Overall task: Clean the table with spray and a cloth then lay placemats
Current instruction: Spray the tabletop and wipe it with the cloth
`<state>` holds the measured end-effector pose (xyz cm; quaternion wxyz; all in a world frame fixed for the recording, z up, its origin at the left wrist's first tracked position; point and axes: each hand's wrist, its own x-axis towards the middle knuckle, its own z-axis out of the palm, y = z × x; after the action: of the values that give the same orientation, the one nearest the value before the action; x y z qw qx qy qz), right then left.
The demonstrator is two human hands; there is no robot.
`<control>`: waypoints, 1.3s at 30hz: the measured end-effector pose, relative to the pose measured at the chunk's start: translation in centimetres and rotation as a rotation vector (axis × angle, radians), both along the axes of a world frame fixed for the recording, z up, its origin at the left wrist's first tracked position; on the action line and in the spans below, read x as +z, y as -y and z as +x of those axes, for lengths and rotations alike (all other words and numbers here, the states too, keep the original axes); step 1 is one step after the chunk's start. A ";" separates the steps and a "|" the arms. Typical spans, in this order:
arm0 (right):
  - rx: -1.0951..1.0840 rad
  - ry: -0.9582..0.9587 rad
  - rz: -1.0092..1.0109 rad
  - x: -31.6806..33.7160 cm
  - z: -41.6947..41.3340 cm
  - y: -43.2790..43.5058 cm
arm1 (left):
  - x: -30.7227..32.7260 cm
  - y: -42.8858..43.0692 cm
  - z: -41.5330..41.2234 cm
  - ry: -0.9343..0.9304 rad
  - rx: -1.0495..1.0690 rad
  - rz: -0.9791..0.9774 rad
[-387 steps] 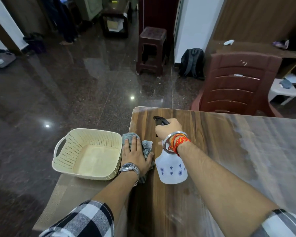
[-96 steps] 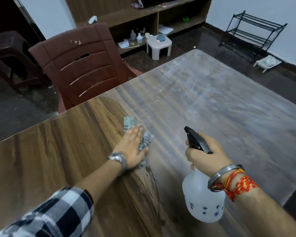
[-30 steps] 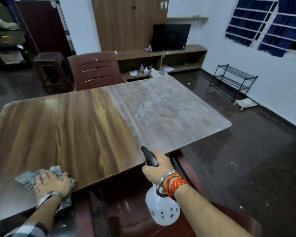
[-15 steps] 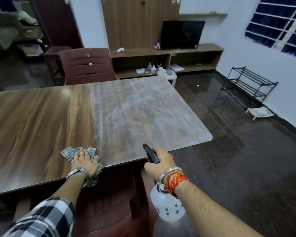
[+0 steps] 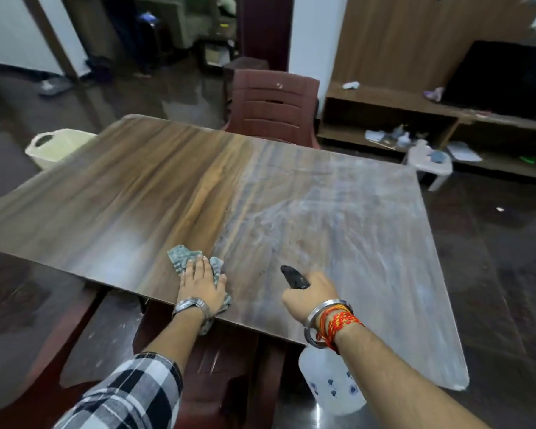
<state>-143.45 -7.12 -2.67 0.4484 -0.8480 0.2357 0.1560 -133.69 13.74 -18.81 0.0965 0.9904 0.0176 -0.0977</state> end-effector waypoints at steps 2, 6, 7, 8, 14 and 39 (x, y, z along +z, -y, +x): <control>0.070 -0.086 0.021 0.6 1.2 1.1 | 0.3 1.3 -0.7 -0.013 0.052 -0.011; 0.237 -0.191 0.084 0.8 3.6 3.2 | 0.7 3.3 -1.2 -0.023 0.160 -0.014; 0.252 -0.193 0.108 0.9 4.2 3.8 | 0.8 3.6 -1.1 -0.029 0.193 -0.017; 0.259 -0.198 0.129 1.0 4.7 4.3 | 0.8 3.9 -1.1 -0.032 0.218 -0.017; 0.380 -0.195 0.200 1.7 9.3 9.1 | 0.6 7.3 -2.1 -0.051 0.414 -0.013; 1.118 -0.023 -0.001 2.0 17.8 15.4 | 0.6 22.4 -6.3 -0.020 0.883 -0.077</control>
<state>-125.61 -22.54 -0.63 0.2946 -0.8423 -0.2451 0.3791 -139.95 -8.69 -18.24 0.1655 0.8826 0.4362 -0.0575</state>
